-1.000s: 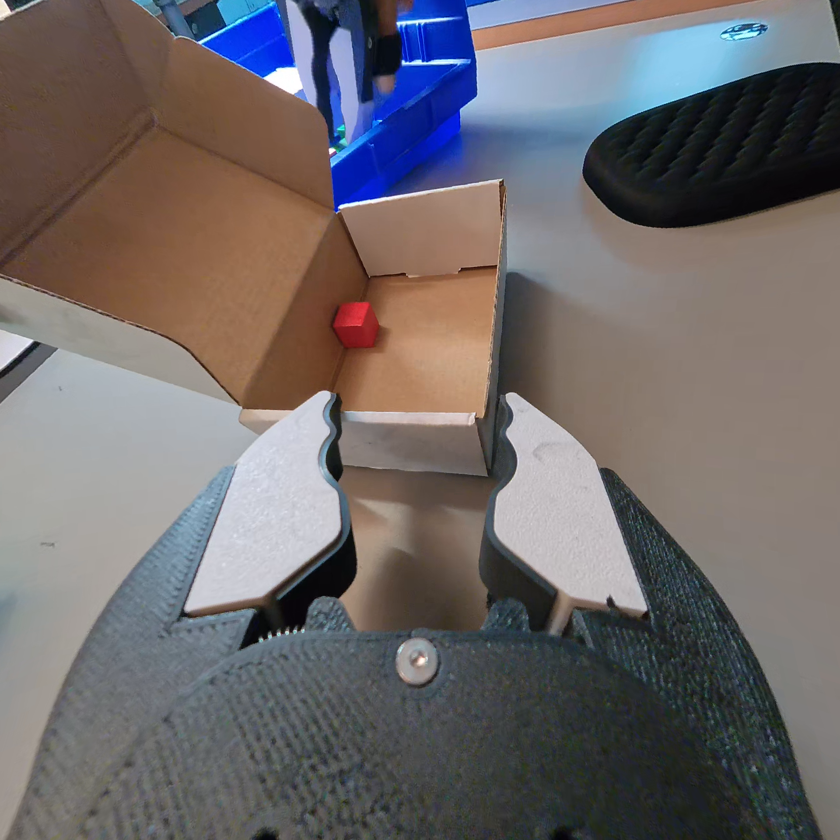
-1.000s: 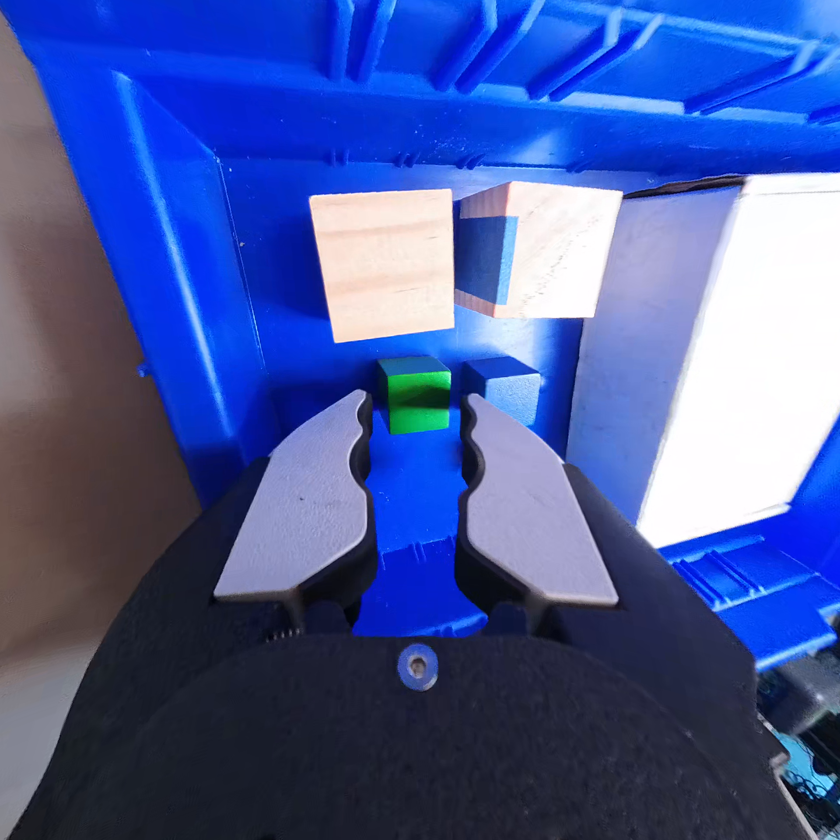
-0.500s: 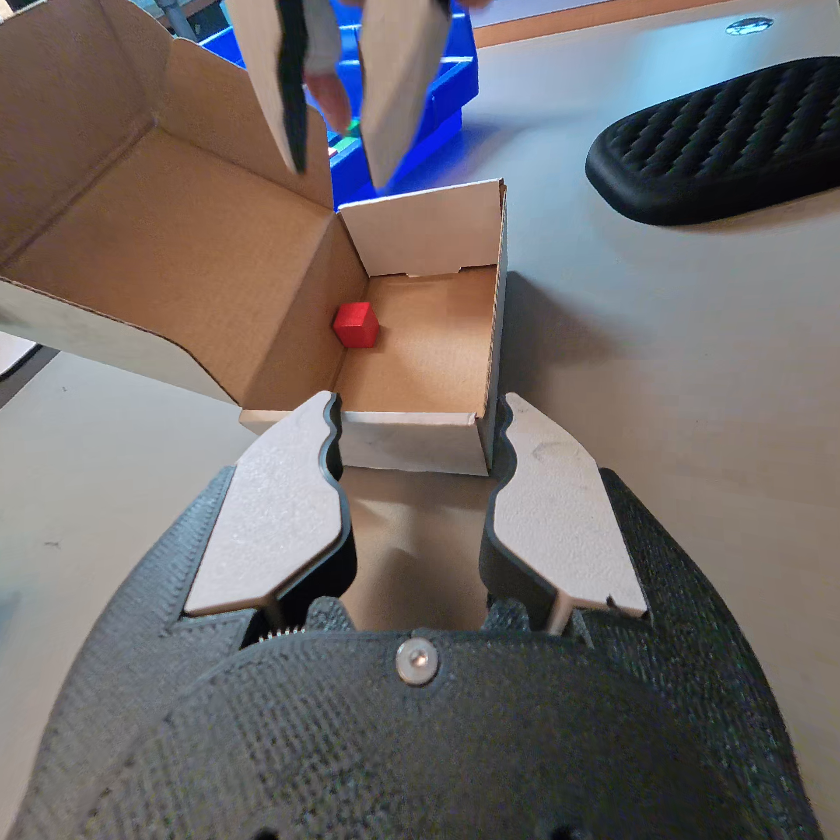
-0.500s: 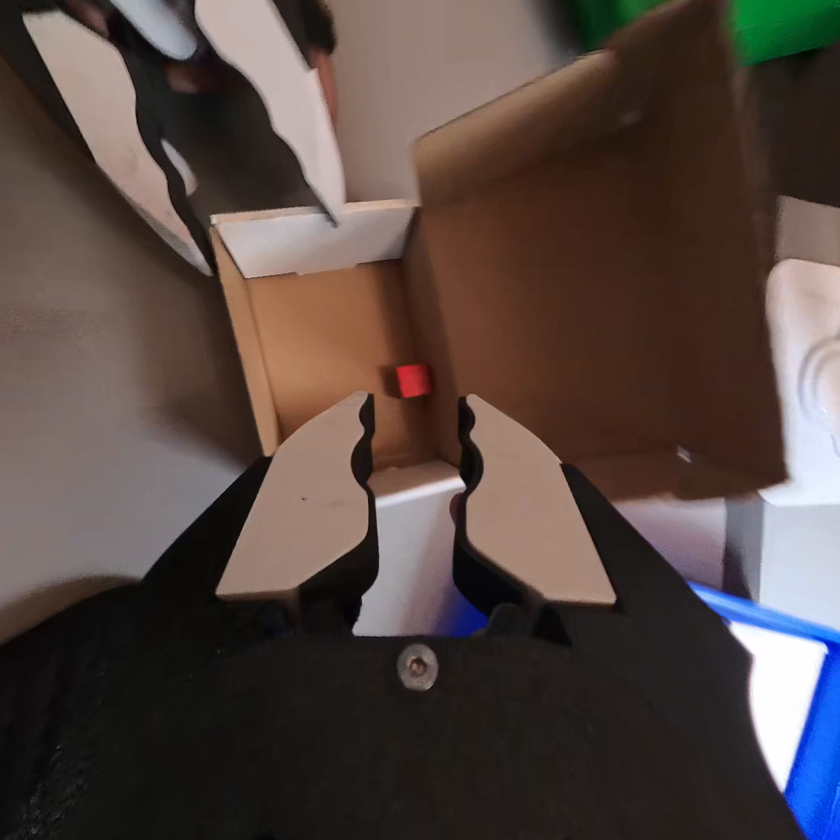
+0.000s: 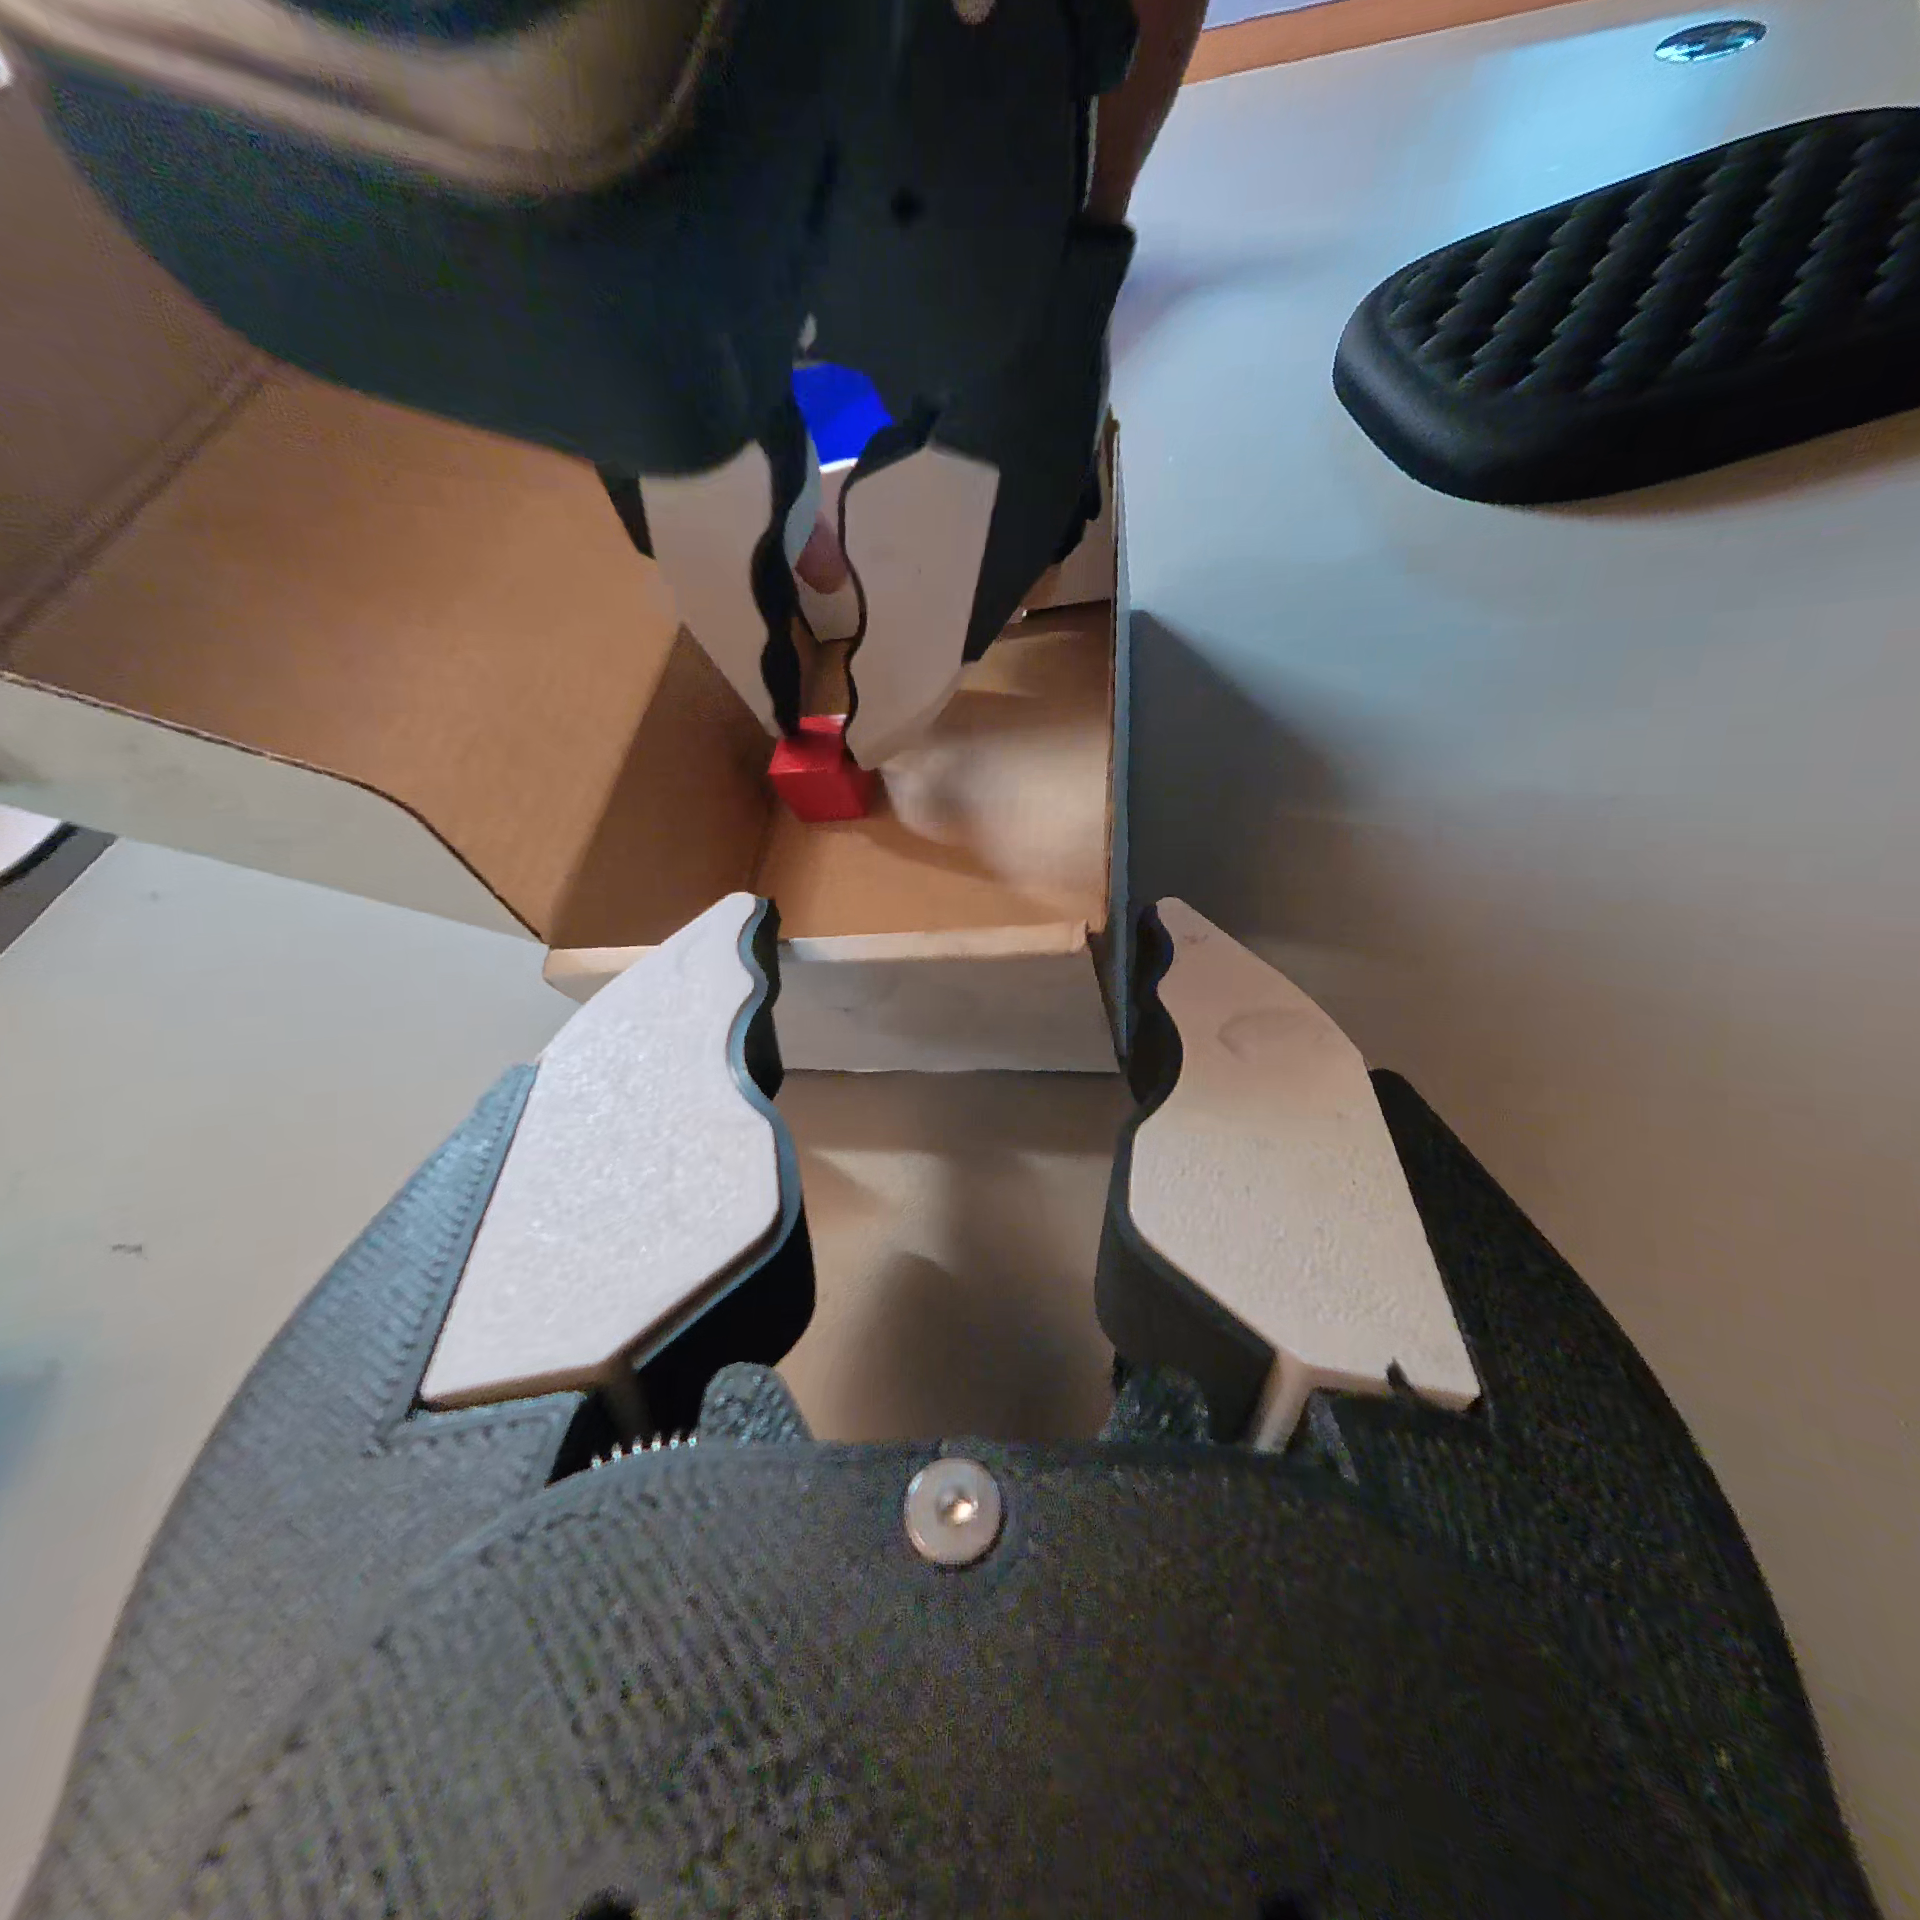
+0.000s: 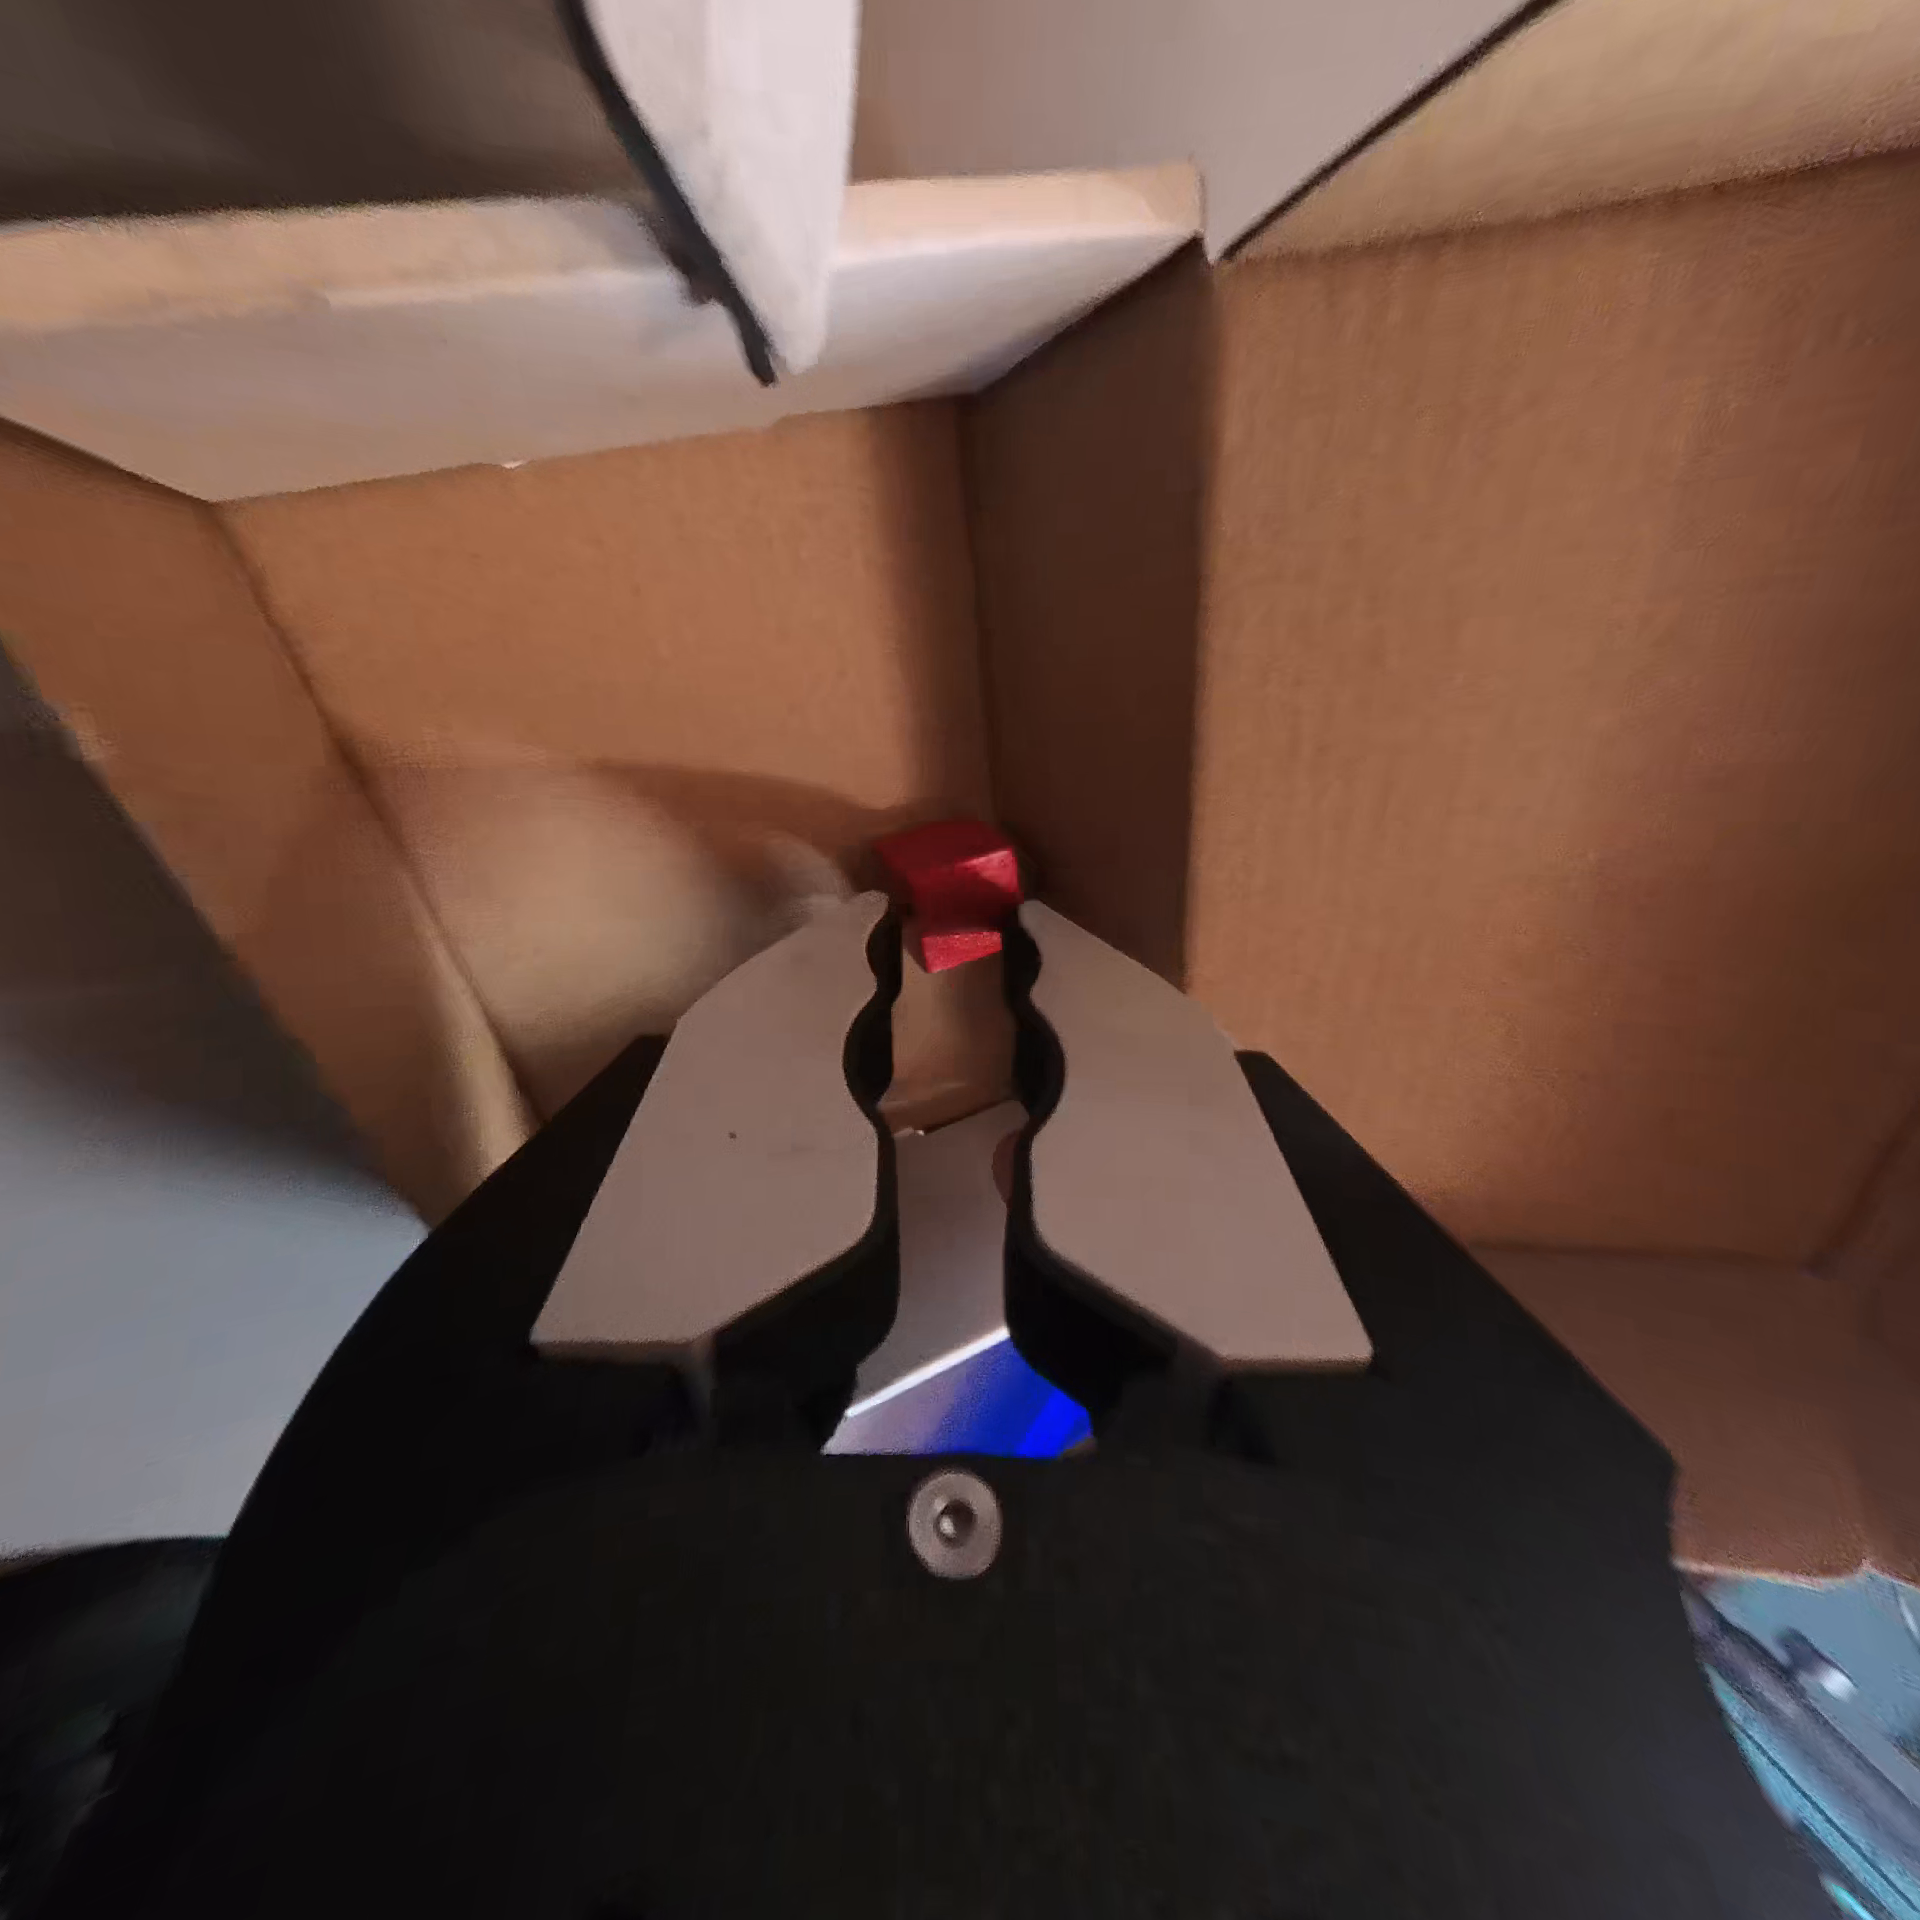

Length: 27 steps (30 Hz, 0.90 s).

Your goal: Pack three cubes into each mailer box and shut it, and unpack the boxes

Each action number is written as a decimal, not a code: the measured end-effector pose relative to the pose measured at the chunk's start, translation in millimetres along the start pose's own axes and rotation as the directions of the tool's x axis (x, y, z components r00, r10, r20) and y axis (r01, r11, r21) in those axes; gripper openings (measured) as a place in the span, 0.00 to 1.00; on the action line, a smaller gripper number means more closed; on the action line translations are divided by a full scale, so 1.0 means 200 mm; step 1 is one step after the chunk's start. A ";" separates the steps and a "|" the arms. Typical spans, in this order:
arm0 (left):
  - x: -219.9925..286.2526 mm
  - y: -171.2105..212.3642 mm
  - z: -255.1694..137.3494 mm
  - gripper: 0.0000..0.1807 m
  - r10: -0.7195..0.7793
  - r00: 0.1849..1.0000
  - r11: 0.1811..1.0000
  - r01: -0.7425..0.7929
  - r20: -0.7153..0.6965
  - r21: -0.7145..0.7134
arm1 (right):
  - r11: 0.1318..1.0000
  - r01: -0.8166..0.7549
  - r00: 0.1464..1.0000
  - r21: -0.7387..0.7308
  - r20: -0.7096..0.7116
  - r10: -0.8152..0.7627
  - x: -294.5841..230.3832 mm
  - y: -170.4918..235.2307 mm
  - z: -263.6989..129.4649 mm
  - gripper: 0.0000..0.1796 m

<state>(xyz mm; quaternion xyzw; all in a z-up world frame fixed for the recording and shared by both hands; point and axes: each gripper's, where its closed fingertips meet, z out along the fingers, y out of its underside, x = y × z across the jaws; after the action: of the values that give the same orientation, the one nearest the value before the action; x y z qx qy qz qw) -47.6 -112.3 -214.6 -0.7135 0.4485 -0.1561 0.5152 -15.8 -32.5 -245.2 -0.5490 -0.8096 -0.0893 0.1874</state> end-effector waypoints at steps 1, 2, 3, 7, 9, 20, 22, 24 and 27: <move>0.00 0.00 0.00 0.36 -0.003 1.000 1.000 0.003 -0.001 0.001 | 1.000 0.005 1.000 0.011 0.019 -0.005 -0.02 -0.01 -0.01 0.09; 0.00 0.00 0.00 0.36 -0.005 1.000 1.000 0.005 -0.002 0.001 | 1.000 0.015 0.999 0.017 0.035 -0.015 -0.03 -0.01 -0.02 0.08; 0.00 0.00 0.00 0.36 -0.006 1.000 1.000 0.006 -0.003 0.000 | 1.000 0.019 0.999 0.022 0.048 -0.020 -0.05 -0.01 -0.03 0.08; 0.00 0.00 0.00 0.36 0.001 1.000 1.000 -0.001 0.000 -0.002 | 0.999 0.011 0.996 0.050 0.089 -0.016 -0.05 -0.01 -0.05 0.15; 0.00 0.00 0.00 0.36 0.001 1.000 1.000 -0.001 0.000 -0.001 | 0.999 -0.001 0.994 0.053 0.108 -0.004 -0.05 -0.01 -0.04 0.16; 0.00 0.00 0.00 0.36 -0.004 1.000 1.000 0.004 0.002 0.000 | 0.989 -0.006 0.989 0.150 0.150 -0.017 -0.04 -0.03 -0.09 0.12; 0.00 0.00 0.00 0.36 -0.005 1.000 1.000 0.005 0.002 0.001 | 0.983 -0.035 0.989 0.182 0.147 0.008 0.02 0.00 -0.21 0.12; 0.00 0.00 0.00 0.35 -0.006 1.000 1.000 0.006 0.002 0.001 | 0.980 -0.072 0.991 0.188 0.120 0.050 0.13 0.07 -0.33 0.12; 0.00 0.00 0.00 0.35 -0.009 1.000 1.000 0.009 0.003 0.002 | 0.978 -0.152 0.988 0.145 0.062 0.144 0.33 0.27 -0.48 0.12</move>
<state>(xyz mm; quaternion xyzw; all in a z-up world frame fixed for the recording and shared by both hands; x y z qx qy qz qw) -48.2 -111.9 -214.5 -0.7154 0.4443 -0.1579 0.5157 32.0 11.6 -134.3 -0.5942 -0.7755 -0.0003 0.2134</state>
